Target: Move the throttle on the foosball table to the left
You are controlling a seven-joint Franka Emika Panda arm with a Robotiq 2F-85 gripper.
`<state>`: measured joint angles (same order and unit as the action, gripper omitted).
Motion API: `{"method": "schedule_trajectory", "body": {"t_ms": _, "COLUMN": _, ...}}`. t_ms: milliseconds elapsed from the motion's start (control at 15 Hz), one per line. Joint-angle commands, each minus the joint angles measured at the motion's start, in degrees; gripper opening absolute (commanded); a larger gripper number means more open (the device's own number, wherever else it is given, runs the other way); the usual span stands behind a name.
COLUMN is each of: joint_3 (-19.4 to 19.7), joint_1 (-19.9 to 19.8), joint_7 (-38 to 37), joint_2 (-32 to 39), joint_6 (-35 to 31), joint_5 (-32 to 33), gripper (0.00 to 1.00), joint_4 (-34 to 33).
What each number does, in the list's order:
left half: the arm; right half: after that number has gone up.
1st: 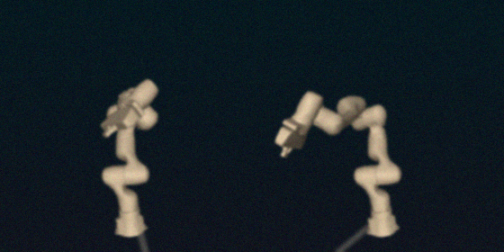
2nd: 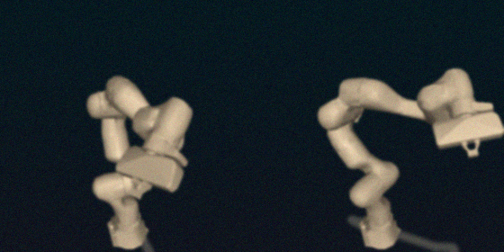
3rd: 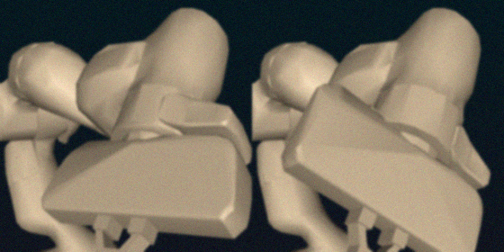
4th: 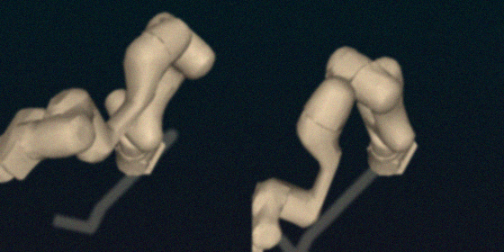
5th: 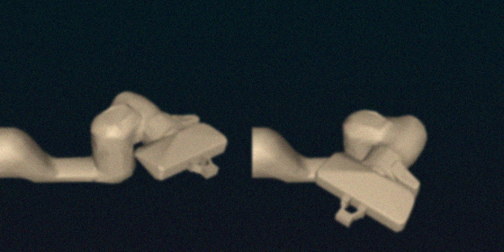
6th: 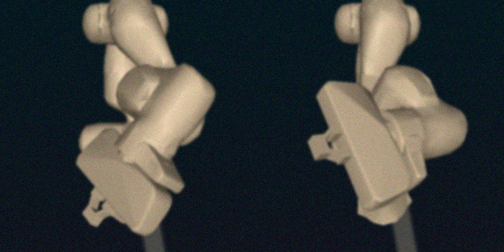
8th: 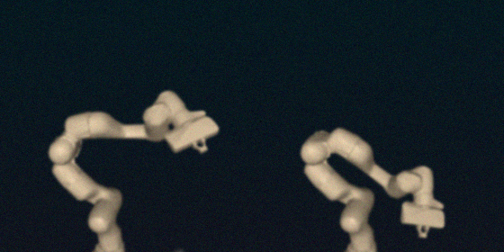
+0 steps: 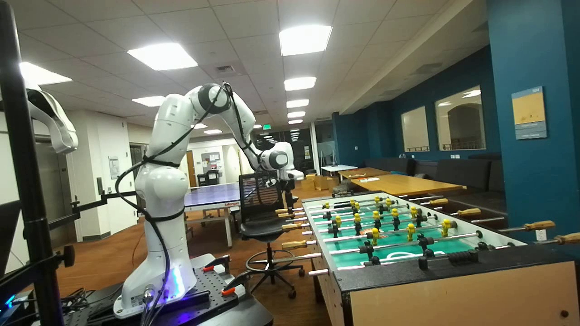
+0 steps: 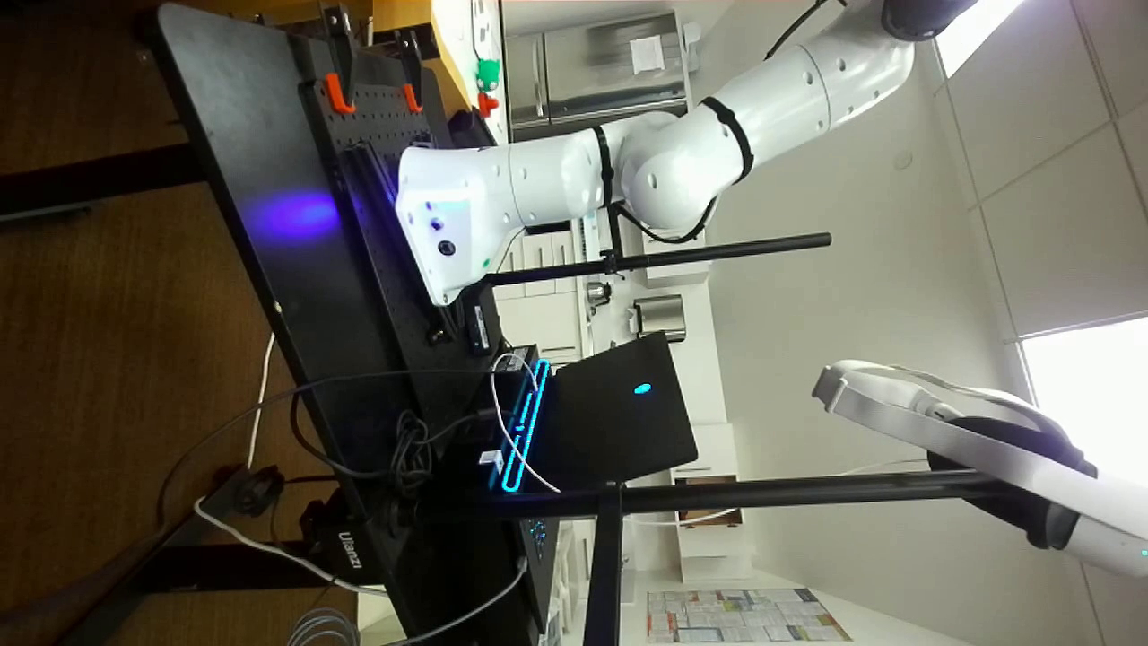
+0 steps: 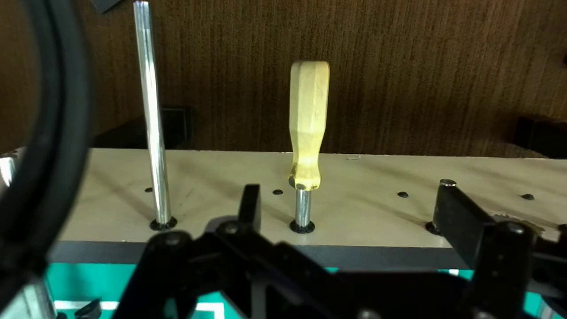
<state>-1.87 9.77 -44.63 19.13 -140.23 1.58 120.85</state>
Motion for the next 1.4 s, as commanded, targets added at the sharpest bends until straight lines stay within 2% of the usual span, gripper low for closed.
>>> {"method": "schedule_trajectory", "body": {"t_ms": 0, "joint_3": 1.6, "joint_1": 1.2, "joint_7": -4.1, "joint_2": 1.0, "joint_6": 3.3, "joint_5": -0.3, "gripper": 1.00, "joint_4": -3.2}}
{"method": "schedule_trajectory", "body": {"t_ms": 200, "joint_3": 1.7, "joint_1": 0.7, "joint_7": -3.6, "joint_2": 1.9, "joint_6": 1.9, "joint_5": -1.3, "gripper": 1.00, "joint_4": -2.8}}
{"method": "schedule_trajectory", "body": {"t_ms": 467, "joint_3": 0.7, "joint_1": -0.8, "joint_7": 0.9, "joint_2": 3.2, "joint_6": 0.1, "joint_5": -4.4, "gripper": 1.00, "joint_4": -2.0}}
{"method": "schedule_trajectory", "body": {"t_ms": 933, "joint_3": 1.1, "joint_1": -0.1, "joint_7": 4.4, "joint_2": 6.5, "joint_6": -1.1, "joint_5": -6.0, "gripper": 1.00, "joint_4": -1.7}}
{"method": "schedule_trajectory", "body": {"t_ms": 1333, "joint_3": 2.3, "joint_1": 1.4, "joint_7": 1.6, "joint_2": 9.3, "joint_6": -5.5, "joint_5": -5.7, "gripper": 1.00, "joint_4": -1.5}}
